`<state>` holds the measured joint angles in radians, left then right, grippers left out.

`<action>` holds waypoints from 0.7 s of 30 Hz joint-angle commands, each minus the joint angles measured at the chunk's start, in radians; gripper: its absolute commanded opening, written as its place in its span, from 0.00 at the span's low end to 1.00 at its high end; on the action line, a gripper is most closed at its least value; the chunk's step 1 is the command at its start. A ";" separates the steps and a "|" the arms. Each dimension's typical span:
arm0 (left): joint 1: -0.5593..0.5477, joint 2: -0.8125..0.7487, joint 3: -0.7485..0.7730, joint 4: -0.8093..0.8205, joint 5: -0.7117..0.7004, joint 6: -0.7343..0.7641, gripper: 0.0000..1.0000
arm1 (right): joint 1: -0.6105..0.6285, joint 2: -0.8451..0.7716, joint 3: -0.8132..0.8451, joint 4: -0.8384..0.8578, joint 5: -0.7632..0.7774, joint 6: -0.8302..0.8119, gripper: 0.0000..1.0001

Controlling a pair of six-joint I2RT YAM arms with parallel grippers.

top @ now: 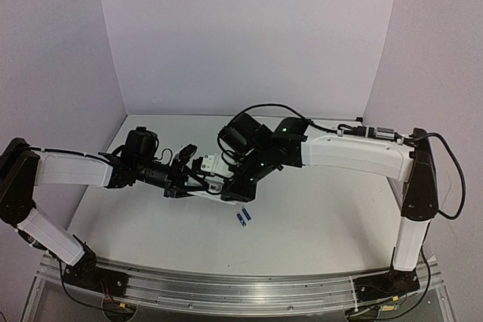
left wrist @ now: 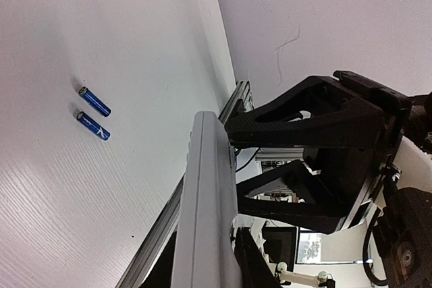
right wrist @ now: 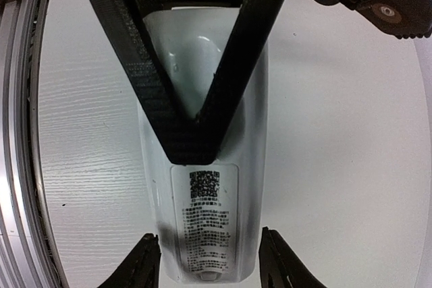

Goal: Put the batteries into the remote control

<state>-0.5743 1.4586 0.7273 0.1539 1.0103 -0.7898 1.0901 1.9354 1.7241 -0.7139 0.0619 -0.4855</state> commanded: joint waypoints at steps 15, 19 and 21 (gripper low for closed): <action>-0.002 0.004 0.058 0.001 0.014 0.007 0.00 | 0.006 0.037 0.054 -0.040 0.039 0.024 0.23; -0.002 0.005 0.061 -0.007 0.009 0.007 0.00 | 0.006 0.046 0.060 -0.046 0.047 0.026 0.17; -0.003 0.004 0.061 -0.010 0.005 0.007 0.00 | 0.006 0.051 0.065 -0.047 0.053 0.030 0.15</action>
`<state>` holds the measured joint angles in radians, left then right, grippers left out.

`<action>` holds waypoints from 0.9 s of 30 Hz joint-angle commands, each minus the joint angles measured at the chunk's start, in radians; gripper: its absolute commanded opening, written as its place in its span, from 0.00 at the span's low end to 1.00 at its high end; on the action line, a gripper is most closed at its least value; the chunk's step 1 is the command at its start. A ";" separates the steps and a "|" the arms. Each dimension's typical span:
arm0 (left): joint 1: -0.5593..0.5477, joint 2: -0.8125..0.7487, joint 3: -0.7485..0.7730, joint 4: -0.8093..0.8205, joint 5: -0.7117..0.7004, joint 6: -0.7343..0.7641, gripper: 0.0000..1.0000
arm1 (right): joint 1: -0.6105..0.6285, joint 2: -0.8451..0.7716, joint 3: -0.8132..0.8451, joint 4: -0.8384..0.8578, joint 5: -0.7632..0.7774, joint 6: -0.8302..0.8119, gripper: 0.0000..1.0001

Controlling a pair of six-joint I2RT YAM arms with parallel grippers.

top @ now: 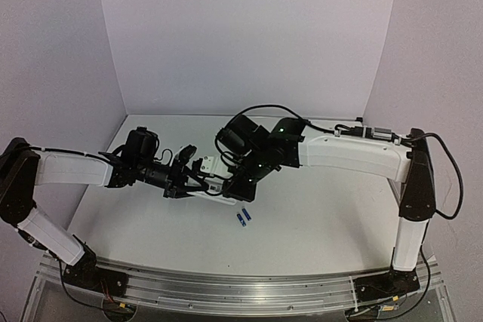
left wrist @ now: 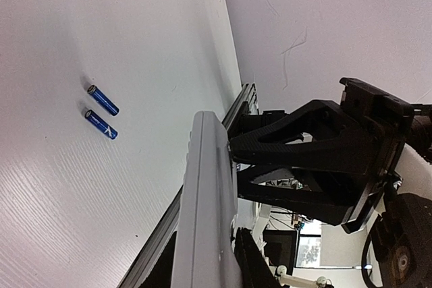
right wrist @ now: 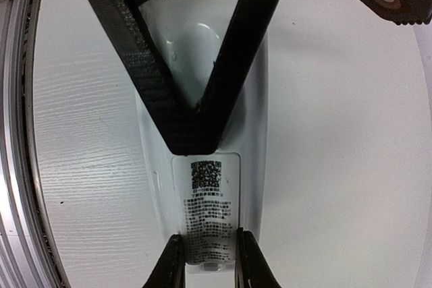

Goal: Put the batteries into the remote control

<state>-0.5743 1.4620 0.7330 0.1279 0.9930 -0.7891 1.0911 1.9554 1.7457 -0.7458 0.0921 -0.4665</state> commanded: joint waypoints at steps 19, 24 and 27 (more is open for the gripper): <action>0.000 0.013 0.061 -0.049 -0.035 0.039 0.00 | 0.005 -0.094 -0.089 -0.018 0.130 0.064 0.00; 0.004 -0.011 0.035 -0.059 -0.058 0.102 0.00 | 0.002 -0.170 -0.180 -0.016 0.199 0.171 0.00; 0.011 -0.033 0.005 -0.034 -0.057 0.152 0.00 | -0.026 -0.229 -0.242 -0.007 0.244 0.327 0.00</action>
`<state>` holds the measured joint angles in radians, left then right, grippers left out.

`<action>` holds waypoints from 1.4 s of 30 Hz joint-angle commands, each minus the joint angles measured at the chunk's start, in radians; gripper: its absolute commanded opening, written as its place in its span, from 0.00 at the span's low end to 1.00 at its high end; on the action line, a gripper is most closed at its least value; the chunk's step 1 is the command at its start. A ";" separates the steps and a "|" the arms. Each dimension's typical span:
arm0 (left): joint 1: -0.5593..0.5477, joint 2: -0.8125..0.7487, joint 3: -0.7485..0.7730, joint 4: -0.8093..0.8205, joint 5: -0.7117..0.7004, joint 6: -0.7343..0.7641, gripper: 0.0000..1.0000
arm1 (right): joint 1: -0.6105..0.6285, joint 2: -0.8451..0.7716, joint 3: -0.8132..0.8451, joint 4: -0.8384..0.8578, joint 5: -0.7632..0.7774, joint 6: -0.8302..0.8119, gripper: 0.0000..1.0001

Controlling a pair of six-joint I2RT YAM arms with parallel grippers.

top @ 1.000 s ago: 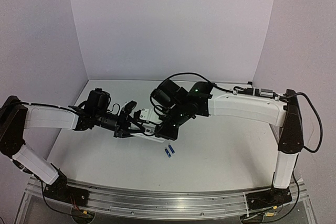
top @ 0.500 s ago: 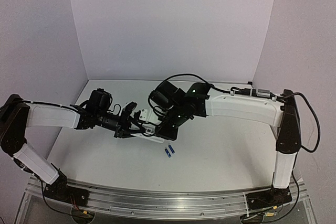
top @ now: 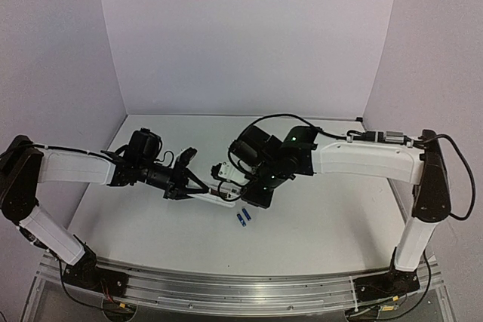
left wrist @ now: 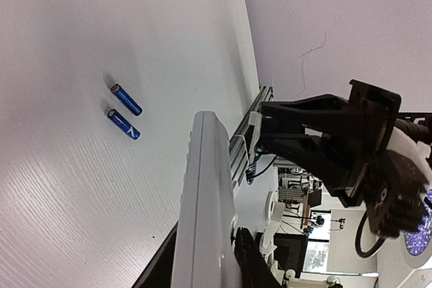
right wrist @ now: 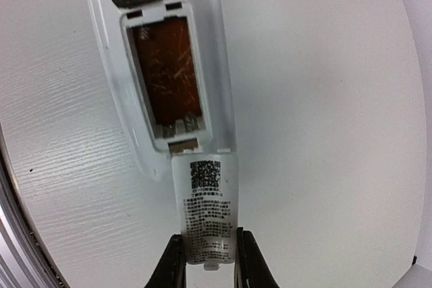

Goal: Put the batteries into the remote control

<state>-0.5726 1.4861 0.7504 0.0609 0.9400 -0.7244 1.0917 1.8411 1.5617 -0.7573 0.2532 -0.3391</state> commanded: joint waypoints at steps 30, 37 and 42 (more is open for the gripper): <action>0.011 -0.079 0.073 -0.145 0.072 0.283 0.00 | -0.198 -0.063 -0.456 0.124 0.146 0.957 0.24; 0.010 -0.060 0.083 -0.145 0.092 0.284 0.00 | -0.197 -0.130 -0.445 0.122 0.133 0.908 0.55; 0.010 -0.058 0.079 -0.117 0.116 0.285 0.00 | -0.195 -0.191 -0.398 0.125 0.034 0.736 0.60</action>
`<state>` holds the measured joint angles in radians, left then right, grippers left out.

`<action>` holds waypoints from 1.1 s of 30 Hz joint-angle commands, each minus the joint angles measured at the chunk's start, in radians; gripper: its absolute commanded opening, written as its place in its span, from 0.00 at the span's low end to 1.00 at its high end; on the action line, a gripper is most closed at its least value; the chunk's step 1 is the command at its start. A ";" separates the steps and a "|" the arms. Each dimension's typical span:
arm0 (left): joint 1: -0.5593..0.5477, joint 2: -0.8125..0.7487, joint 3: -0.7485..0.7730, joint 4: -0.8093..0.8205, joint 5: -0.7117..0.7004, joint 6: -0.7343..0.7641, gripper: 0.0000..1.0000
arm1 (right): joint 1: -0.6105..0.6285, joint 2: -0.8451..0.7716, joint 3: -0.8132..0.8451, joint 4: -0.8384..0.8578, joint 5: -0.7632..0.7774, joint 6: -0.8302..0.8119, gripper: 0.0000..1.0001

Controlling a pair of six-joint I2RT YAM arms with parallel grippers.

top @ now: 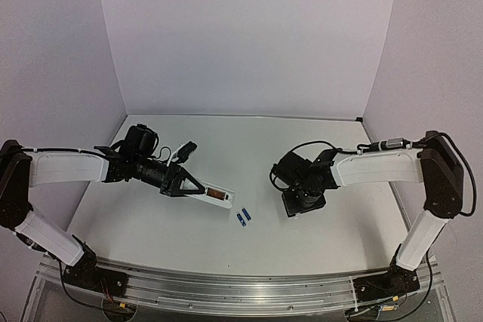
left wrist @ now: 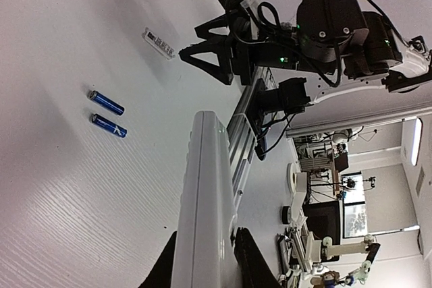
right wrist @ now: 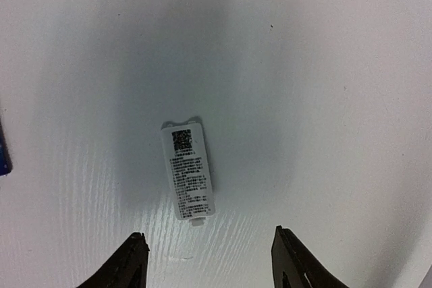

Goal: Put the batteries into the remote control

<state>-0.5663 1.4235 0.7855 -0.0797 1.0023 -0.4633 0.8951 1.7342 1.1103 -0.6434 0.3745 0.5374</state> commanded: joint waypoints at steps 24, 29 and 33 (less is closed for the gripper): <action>-0.121 0.172 0.176 0.042 0.239 0.196 0.00 | 0.005 0.015 0.373 -0.042 -1.073 -0.496 0.62; -0.132 0.174 0.192 -0.004 0.252 0.235 0.00 | 0.011 0.044 0.373 -0.051 -1.097 -0.477 0.56; -0.132 0.175 0.212 -0.046 0.250 0.266 0.00 | 0.028 0.081 0.398 -0.053 -1.144 -0.456 0.43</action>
<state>-0.6948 1.5986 0.9347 -0.0989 1.2286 -0.2540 0.8993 1.7755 1.4570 -0.6770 -0.6748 0.0657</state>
